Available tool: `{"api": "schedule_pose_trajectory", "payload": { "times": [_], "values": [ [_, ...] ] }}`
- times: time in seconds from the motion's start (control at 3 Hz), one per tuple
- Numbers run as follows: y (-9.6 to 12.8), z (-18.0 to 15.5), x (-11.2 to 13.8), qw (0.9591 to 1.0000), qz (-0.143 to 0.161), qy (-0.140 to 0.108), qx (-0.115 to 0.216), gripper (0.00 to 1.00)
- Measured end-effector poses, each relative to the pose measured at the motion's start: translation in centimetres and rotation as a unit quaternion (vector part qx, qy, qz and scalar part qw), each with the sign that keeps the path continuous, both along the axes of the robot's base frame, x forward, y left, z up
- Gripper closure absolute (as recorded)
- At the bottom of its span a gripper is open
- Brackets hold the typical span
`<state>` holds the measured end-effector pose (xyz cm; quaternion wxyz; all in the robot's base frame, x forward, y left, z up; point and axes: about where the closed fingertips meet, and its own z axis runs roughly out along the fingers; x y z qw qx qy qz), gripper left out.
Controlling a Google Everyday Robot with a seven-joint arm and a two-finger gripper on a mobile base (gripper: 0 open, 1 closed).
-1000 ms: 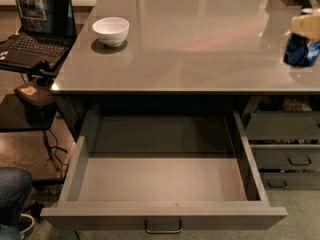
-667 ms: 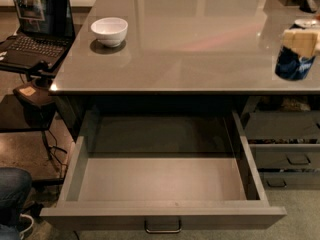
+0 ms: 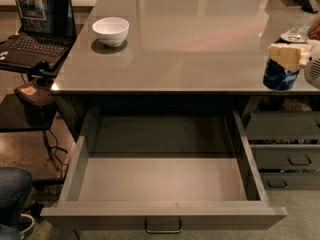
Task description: Place pepsi can into top drawer
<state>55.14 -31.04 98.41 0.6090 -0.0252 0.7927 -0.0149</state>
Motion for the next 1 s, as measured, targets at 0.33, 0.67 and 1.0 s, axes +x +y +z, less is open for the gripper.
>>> {"api": "schedule_pose_trajectory", "payload": {
  "times": [0.33,0.67,1.0],
  "values": [
    [1.9,-2.2,-1.4,0.9998,0.014,-0.005,0.010,1.00],
    [6.4,-5.6,-4.9,0.9979,0.038,-0.005,0.051,1.00],
    [6.3,-9.8,-6.5,0.9977,0.037,0.028,0.049,1.00]
  ]
}}
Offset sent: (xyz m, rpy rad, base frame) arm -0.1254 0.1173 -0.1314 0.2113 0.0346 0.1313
